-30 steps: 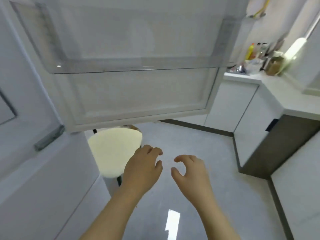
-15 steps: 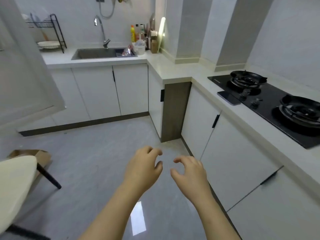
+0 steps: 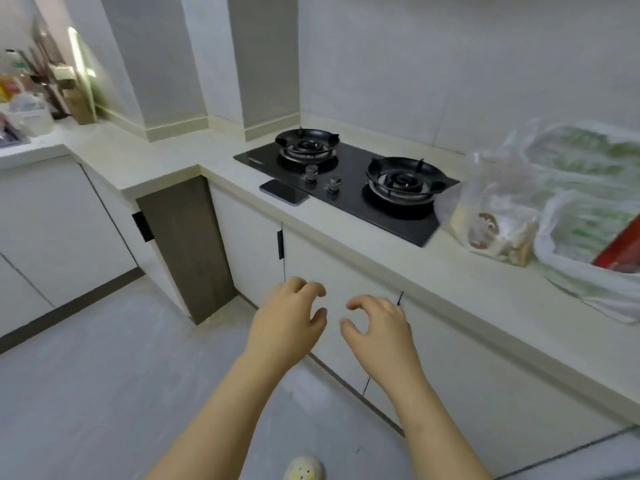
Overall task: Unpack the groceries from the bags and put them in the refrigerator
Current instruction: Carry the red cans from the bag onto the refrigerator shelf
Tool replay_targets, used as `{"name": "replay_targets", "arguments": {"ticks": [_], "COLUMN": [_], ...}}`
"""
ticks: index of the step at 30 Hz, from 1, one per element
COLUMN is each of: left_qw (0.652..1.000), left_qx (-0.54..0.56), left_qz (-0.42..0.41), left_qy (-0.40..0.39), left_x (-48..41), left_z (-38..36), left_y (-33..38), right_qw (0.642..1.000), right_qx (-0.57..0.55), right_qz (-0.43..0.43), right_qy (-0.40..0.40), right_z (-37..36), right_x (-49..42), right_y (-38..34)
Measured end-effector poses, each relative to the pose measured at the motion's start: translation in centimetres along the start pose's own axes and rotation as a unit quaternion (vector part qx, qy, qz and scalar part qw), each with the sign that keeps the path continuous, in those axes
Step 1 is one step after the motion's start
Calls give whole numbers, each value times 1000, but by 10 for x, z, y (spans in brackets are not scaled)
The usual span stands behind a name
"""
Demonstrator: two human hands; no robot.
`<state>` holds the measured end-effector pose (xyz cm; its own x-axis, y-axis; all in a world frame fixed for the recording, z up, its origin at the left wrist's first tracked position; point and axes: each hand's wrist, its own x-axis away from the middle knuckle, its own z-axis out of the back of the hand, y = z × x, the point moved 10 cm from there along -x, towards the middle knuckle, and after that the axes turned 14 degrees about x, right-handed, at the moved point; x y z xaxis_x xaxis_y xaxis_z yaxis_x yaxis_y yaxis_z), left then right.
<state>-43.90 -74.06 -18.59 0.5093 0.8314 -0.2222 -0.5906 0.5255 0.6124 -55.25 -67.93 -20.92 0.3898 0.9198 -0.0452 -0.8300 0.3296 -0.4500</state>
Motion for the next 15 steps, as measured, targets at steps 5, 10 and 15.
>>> {"name": "replay_targets", "arguments": {"ticks": [5,10,15], "left_qw": [997,990,976], "left_qx": [13,24,38], "left_qz": [-63,-118,-174], "left_qy": [-42,-77,-126], "left_x": [-76,-148,-194], "left_z": [-32,-56,-96], "left_y": [25,47,79], "right_qw": [997,988,973], "right_qx": [10,12,5], "right_qz": [-62,-123,-189], "right_qy": [51,87,133], "right_z": [25,47,69], "right_x": [-52,-100,-123], "right_y": [36,67,111]}}
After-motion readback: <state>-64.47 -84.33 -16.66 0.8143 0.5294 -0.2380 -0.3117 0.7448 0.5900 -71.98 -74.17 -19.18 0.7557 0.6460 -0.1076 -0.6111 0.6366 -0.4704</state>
